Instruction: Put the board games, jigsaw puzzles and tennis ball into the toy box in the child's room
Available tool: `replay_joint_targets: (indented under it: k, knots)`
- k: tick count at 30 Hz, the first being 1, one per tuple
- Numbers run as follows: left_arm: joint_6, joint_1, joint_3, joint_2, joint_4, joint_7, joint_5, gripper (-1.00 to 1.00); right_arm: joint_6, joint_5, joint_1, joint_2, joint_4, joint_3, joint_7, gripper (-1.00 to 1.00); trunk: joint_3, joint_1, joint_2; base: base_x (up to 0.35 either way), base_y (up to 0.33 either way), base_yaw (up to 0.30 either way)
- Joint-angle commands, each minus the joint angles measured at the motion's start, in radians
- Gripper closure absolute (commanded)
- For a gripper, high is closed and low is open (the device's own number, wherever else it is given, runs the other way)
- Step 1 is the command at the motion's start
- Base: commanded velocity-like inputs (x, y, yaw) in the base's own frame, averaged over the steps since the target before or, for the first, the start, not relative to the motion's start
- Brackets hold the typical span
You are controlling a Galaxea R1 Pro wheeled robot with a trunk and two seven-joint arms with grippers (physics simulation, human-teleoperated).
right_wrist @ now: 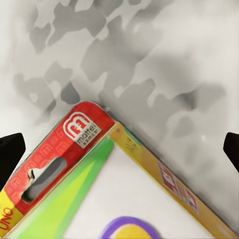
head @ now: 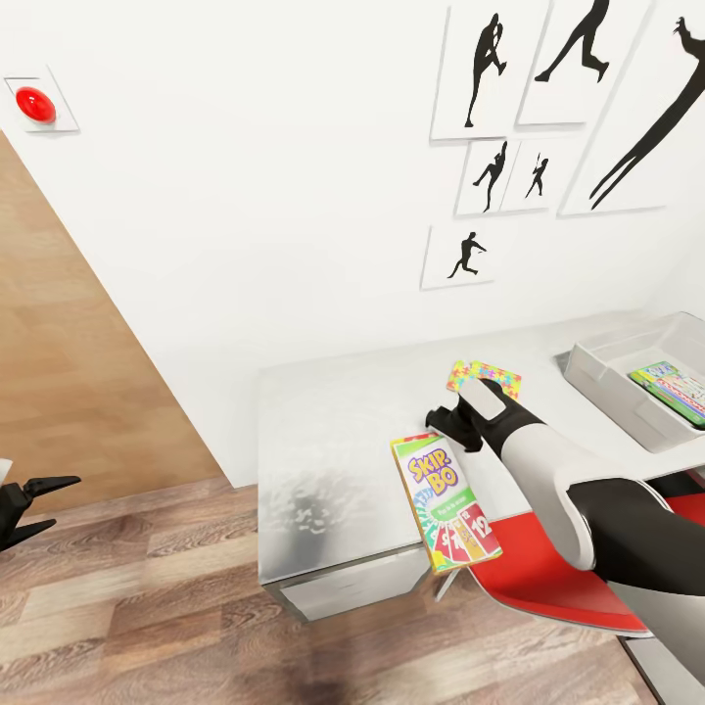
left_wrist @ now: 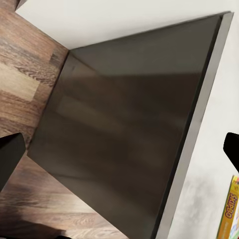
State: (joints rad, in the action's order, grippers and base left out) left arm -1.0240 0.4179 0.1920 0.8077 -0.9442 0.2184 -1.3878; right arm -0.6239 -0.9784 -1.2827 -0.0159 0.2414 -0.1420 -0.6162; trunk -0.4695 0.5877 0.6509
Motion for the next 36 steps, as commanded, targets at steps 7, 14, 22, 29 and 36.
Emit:
replay_joint_targets:
  k: [7,14,22,29,36]
  knots:
    - [-0.004,0.001,0.001,0.0,0.0,0.01,0.01,-1.0,-0.005,-0.009,-0.001,-0.001,-0.003,-0.008,-0.009,-1.0,-0.001,0.0,0.001,0.0,0.0,0.0]
    - [-0.004,0.001,0.001,0.0,0.001,0.01,0.01,-1.0,-0.008,-0.009,-0.001,-0.001,-0.006,-0.008,-0.011,-1.0,-0.001,0.0,0.001,0.0,0.0,0.0]
    - [-0.004,0.001,0.001,0.0,0.001,0.01,0.01,-1.0,-0.042,-0.01,-0.001,-0.001,-0.009,-0.007,-0.011,-1.0,-0.001,0.0,0.001,0.0,0.0,0.0]
    - [-0.004,0.001,0.001,0.0,0.001,0.011,0.01,-1.0,-0.048,-0.01,-0.001,-0.001,-0.046,0.037,-0.011,-1.0,-0.001,0.0,0.001,0.0,0.0,0.0]
    - [-0.004,0.001,0.001,0.0,0.001,0.01,0.01,-1.0,-0.049,-0.009,-0.001,-0.002,-0.052,0.054,-0.011,-1.0,-0.001,0.0,0.001,0.0,0.0,0.0]
